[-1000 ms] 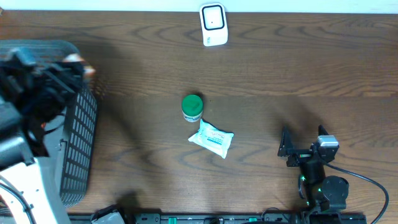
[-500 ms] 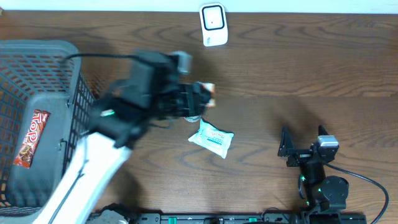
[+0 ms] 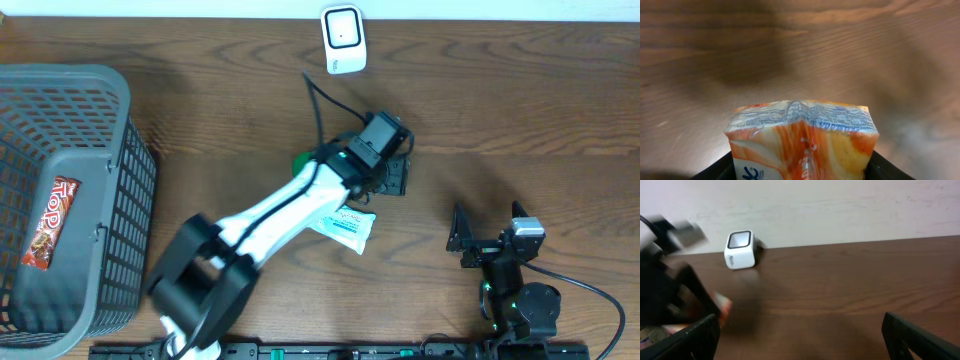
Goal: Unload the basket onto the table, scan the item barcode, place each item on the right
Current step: 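Carry the orange box toward the scanner and set it on the table, then return the left gripper into the basket and grasp the TOP chocolate bar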
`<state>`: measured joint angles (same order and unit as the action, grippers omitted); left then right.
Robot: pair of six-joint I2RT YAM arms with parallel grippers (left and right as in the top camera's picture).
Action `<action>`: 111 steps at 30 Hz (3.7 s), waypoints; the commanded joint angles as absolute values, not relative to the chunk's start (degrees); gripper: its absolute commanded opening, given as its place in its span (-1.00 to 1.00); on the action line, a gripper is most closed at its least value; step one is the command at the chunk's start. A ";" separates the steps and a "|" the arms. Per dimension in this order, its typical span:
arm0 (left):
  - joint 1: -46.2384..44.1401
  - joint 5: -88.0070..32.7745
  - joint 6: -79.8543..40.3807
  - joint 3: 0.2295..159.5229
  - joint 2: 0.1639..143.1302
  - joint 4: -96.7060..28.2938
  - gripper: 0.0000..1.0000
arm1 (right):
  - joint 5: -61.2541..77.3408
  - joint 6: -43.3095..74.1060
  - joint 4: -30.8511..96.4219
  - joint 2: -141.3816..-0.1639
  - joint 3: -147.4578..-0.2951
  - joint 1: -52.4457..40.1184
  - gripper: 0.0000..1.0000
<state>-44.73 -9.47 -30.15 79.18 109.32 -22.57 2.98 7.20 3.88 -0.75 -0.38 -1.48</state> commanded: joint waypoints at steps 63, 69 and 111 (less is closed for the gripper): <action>-44.71 -9.72 -24.82 76.82 113.06 -22.52 -0.85 | 2.87 7.66 4.08 -0.75 -0.32 -1.83 0.98; -44.64 -0.54 -17.74 77.60 97.38 -23.94 -0.32 | 2.87 7.66 4.10 -0.75 -0.32 -1.83 0.98; 36.73 9.74 -37.98 77.47 99.18 -43.97 0.70 | 2.87 7.66 4.10 -0.78 -0.32 -1.83 0.99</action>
